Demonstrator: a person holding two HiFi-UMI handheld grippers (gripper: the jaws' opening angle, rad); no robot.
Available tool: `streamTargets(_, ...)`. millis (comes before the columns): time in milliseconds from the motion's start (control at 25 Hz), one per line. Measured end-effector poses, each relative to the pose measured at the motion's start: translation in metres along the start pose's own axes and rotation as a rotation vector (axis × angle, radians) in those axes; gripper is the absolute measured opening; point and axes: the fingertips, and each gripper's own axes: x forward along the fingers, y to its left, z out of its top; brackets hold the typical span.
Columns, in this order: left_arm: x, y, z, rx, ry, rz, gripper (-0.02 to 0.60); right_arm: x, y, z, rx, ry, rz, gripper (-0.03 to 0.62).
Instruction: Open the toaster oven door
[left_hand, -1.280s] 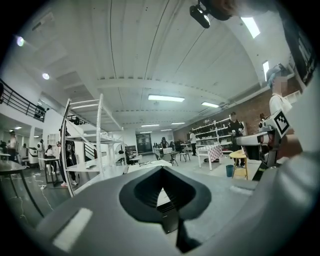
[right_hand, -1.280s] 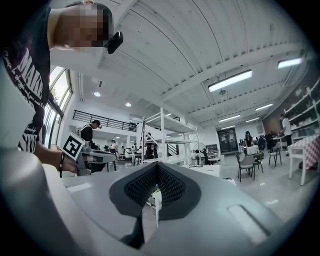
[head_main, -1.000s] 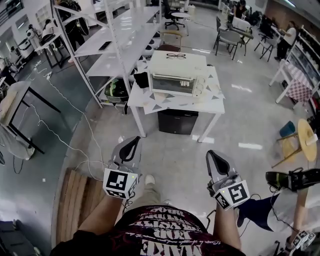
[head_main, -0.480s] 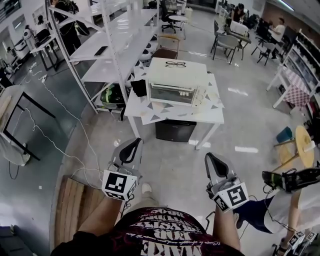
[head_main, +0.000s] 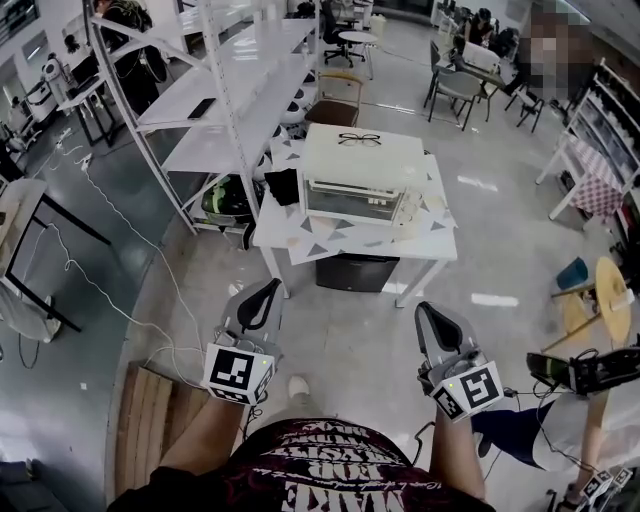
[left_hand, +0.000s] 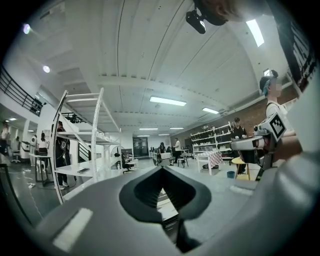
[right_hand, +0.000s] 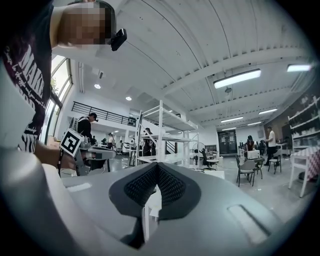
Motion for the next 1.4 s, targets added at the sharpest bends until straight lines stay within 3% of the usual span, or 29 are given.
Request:
streamTargets(360,0.024,0.025,-0.022,0.011,0.055,-0.028,0.0,0.037,-0.003,-0.007,0.012,0.028,-0.002,0.026)
streamTargets(960,0.056,0.09,-0.018,0.005,0.026,-0.056,0.0,0.103,0.0,0.01,0.006,0.014,-0.007,0.026)
streamTargets(1400,0.081,0.097,-0.038,-0.012,0.053,-0.155,0.0,0.124,0.001,0.005,0.029,0.028,-0.064,0.026)
